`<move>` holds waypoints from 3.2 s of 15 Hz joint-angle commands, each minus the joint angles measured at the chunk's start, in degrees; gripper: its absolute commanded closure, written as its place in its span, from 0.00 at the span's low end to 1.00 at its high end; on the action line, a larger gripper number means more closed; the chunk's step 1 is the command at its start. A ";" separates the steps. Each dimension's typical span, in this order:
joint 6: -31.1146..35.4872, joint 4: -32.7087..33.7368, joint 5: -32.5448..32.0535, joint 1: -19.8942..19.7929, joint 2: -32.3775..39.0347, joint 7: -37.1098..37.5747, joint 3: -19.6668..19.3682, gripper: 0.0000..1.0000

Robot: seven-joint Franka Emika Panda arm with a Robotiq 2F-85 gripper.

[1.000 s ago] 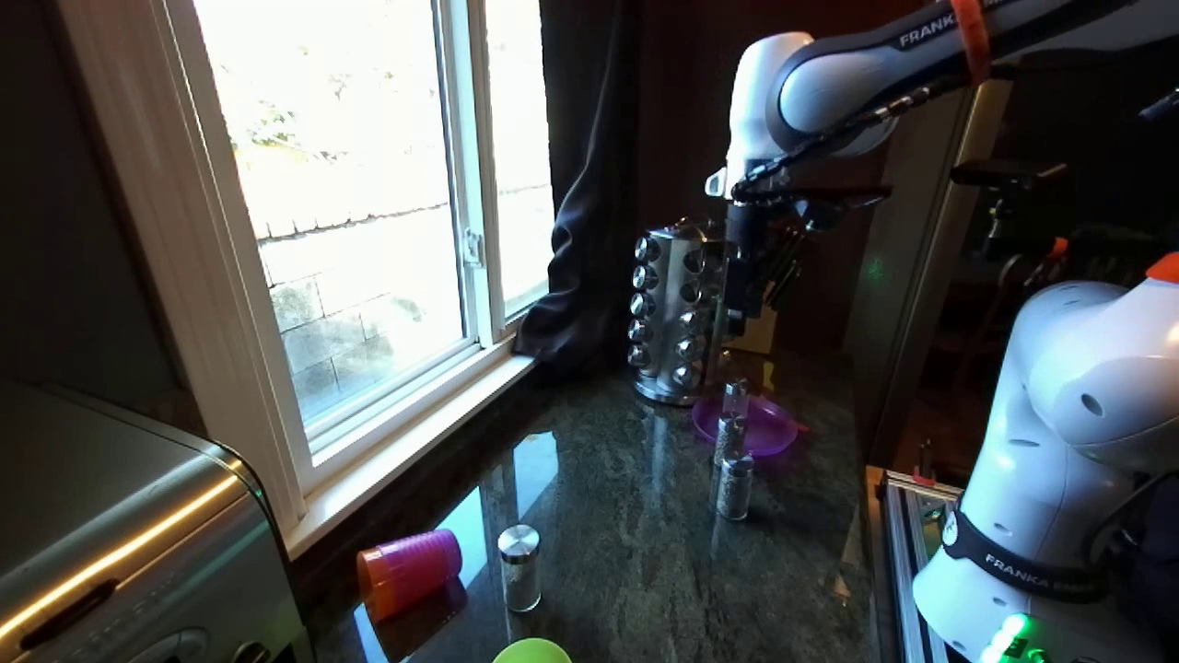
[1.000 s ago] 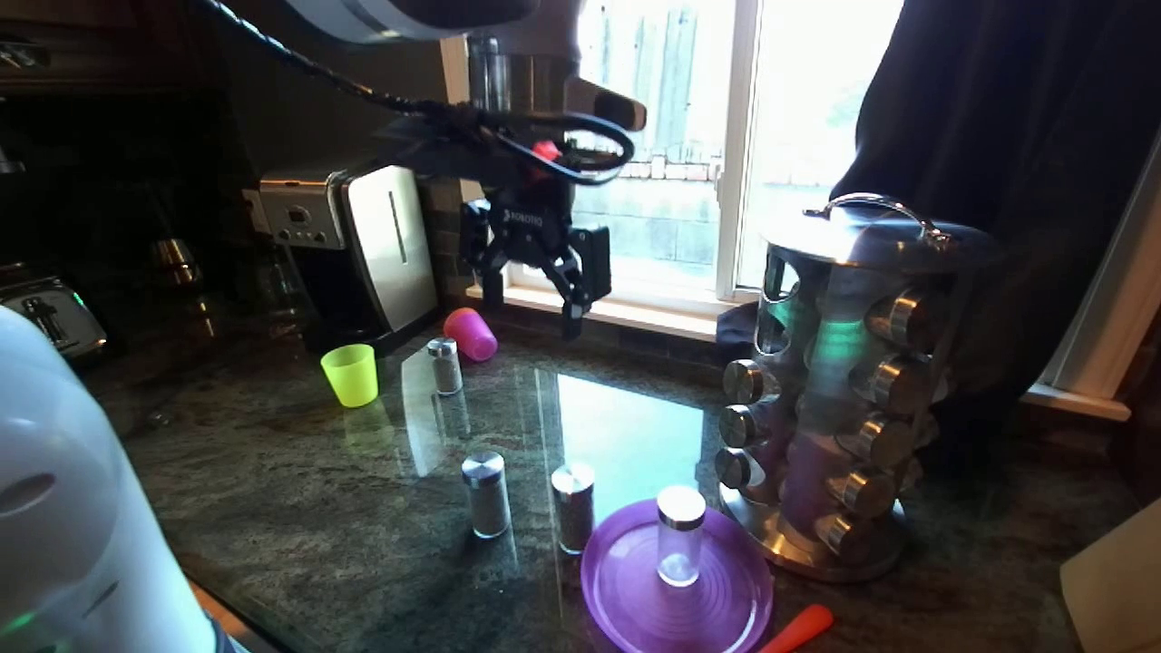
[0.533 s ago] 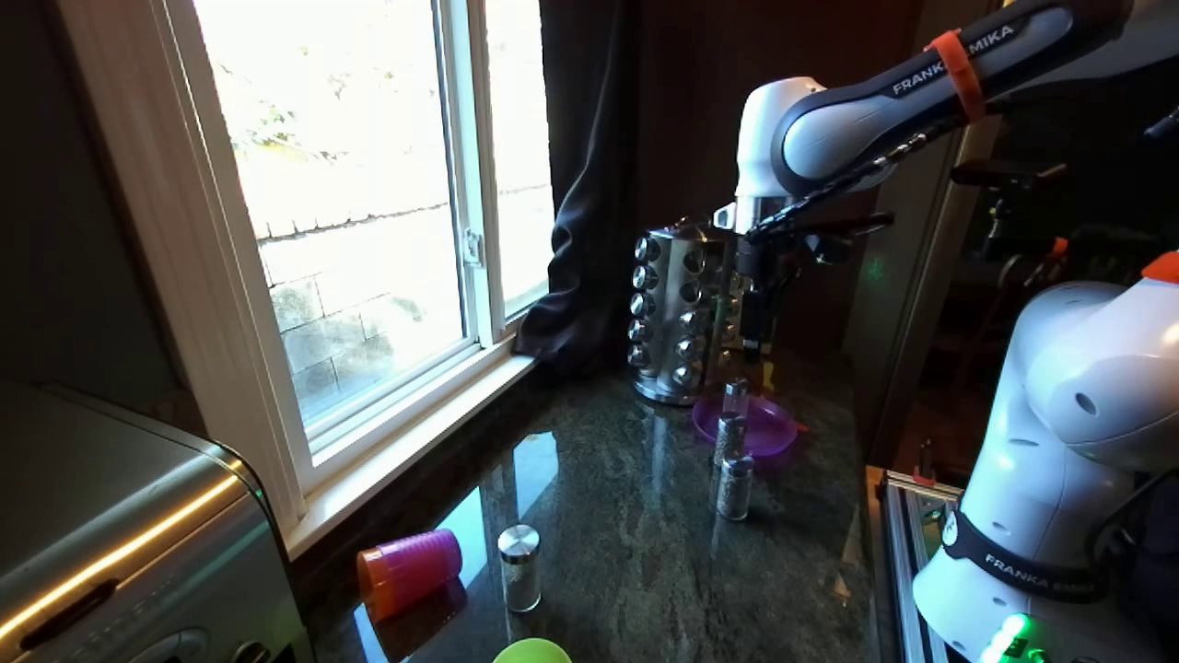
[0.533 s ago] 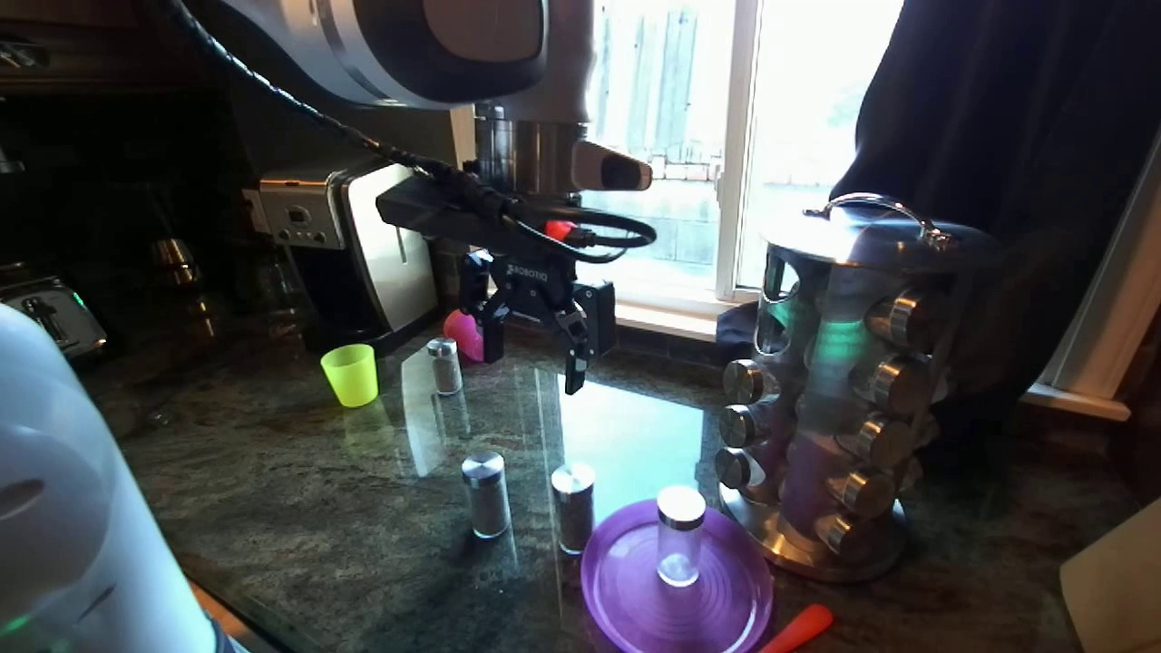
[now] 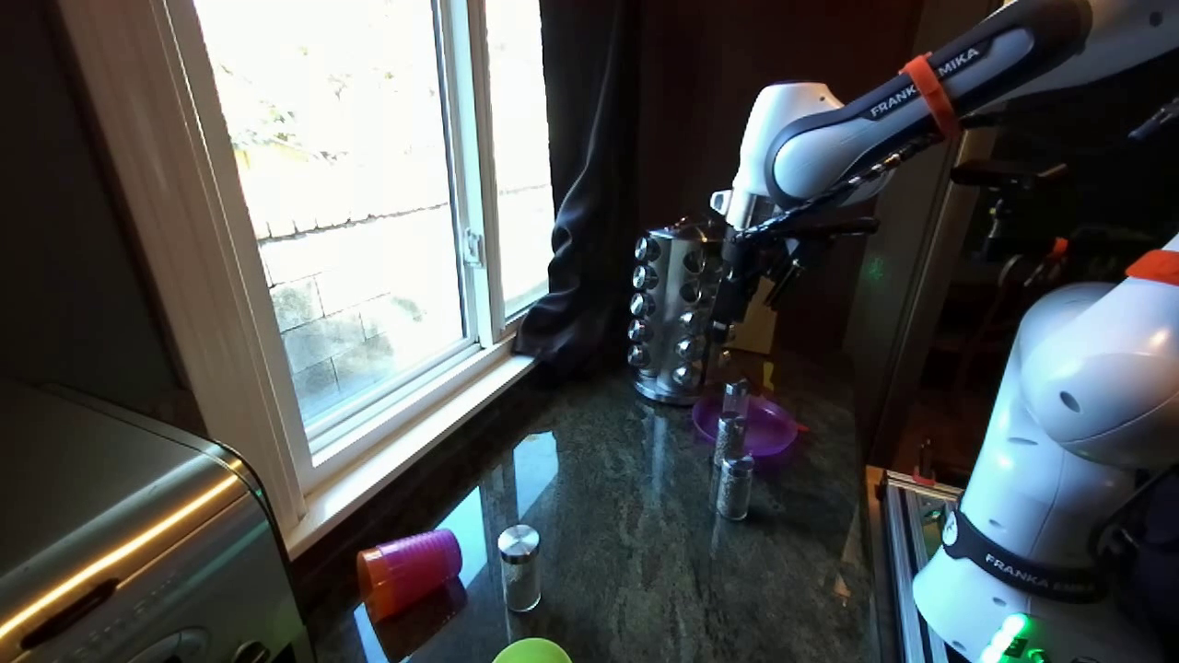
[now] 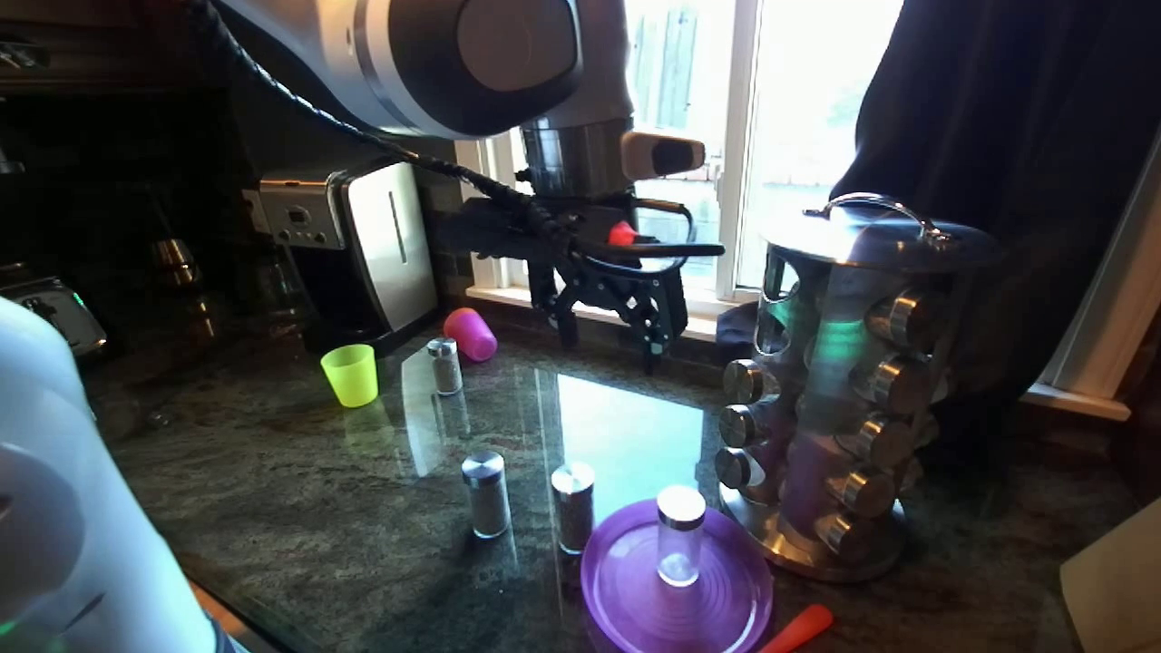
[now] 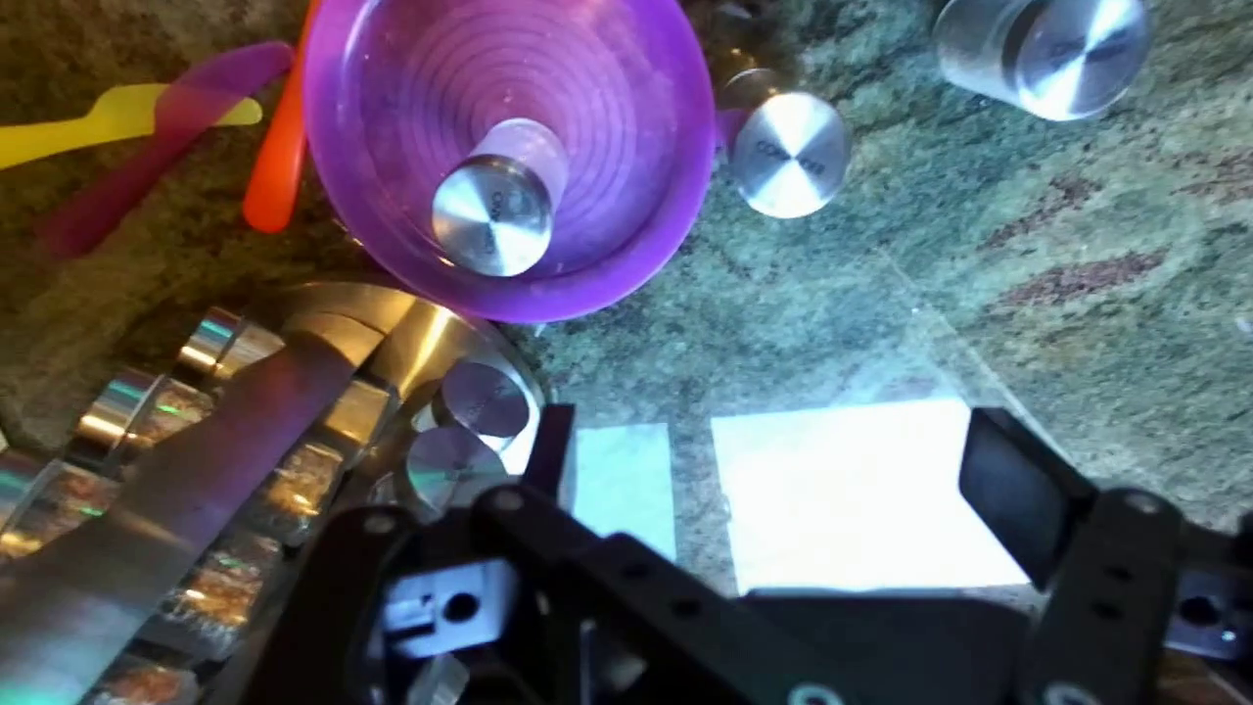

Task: Put the spice bottle on the rack

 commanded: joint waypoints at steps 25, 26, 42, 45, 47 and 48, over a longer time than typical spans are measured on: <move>1.87 0.09 2.98 -0.05 13.85 -2.82 -1.16 0.00; 1.53 0.09 3.13 -0.12 14.24 -2.74 -1.23 0.00; 9.24 0.06 5.89 3.30 23.38 -8.11 -0.69 0.00; 10.84 0.06 6.01 3.56 25.12 -8.13 -0.28 0.03; 11.02 0.07 5.66 3.49 25.97 -7.61 0.02 0.16; 11.29 0.07 5.48 3.42 26.32 -7.38 0.14 0.22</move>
